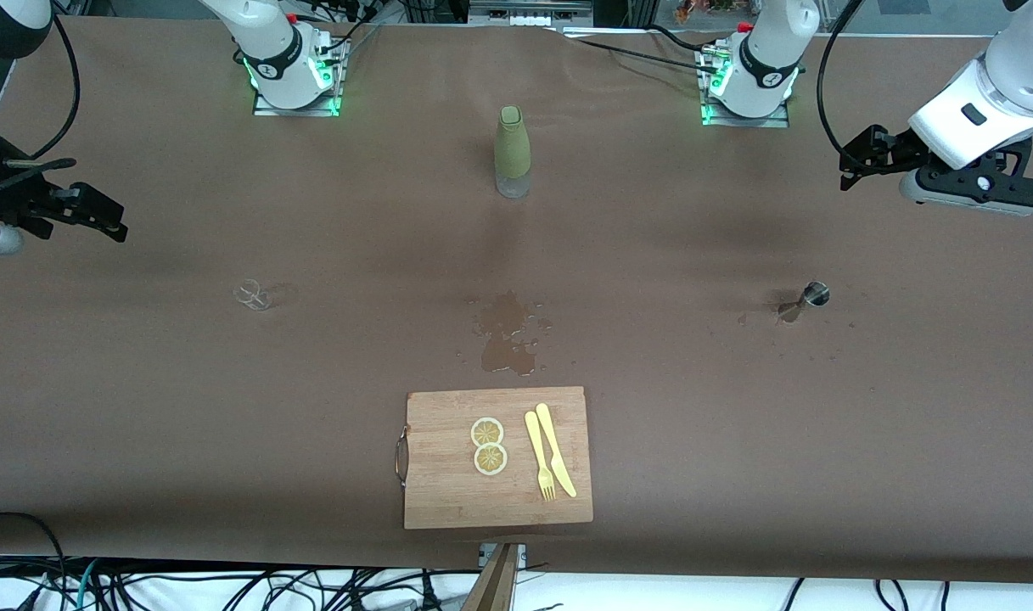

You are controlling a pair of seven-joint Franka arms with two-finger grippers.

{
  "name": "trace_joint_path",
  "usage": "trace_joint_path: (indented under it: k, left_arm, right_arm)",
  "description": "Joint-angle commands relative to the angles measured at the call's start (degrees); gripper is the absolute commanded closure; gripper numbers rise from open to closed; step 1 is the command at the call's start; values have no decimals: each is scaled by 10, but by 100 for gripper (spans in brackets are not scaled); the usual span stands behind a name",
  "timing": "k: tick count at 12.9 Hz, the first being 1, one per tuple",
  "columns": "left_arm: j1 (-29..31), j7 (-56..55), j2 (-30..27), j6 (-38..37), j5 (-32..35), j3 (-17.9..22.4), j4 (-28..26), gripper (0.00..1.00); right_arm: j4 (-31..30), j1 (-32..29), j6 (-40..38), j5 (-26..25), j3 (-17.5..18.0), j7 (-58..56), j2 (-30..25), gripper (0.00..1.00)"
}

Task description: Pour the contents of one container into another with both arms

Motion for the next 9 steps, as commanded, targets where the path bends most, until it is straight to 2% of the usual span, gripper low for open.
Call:
trace_joint_path:
  k: [1,9]
  left_arm:
    - [3,-2,9,-6,-5,2,14,0]
    - [9,-2,9,-6,-5,3,18,0]
  right_arm:
    - [-7,-4,-5,9,3,-3,-11,0]
    - [-7,-4,-4,9,3,-3,-11,0]
